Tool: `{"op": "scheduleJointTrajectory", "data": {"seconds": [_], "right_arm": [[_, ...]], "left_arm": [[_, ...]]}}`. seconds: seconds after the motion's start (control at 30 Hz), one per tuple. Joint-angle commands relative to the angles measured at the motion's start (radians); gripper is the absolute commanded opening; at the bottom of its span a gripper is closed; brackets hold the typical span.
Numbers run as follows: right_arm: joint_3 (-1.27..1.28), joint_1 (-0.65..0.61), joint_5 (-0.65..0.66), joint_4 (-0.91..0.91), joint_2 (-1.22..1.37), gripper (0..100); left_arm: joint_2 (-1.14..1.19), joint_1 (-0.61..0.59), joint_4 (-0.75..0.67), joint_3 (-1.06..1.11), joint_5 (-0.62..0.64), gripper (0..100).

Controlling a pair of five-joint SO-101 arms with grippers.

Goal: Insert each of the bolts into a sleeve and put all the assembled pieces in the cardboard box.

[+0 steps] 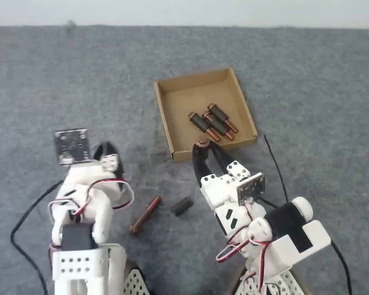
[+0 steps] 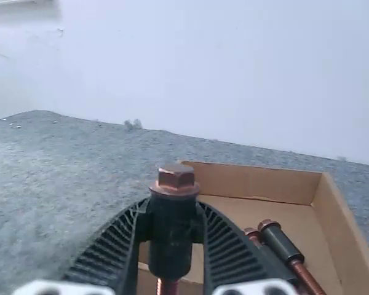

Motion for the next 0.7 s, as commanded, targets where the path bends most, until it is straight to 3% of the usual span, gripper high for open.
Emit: {"op": "scheduleJointTrajectory", "data": {"seconds": [0.0, 0.2, 0.27, 0.53, 0.67], "right_arm": [[0.0, 0.031, 0.0, -0.027, -0.013, 0.7], [-0.015, 0.033, 0.0, -0.024, -0.013, 0.7], [-0.023, 0.048, 0.0, -0.028, -0.013, 0.7], [-0.069, 0.134, 0.0, -0.008, -0.09, 0.7], [-0.138, 0.173, -0.002, 0.251, -0.211, 0.6]], "left_arm": [[0.014, -0.115, -0.046, 0.039, -0.014, 1], [0.011, -0.221, -0.273, 0.265, -0.226, 1], [-0.002, -0.264, -0.213, 0.249, -0.287, 1], [-0.135, -0.27, -0.104, 0.272, -0.293, 1], [-0.166, -0.27, -0.074, 0.272, -0.293, 1]]}}
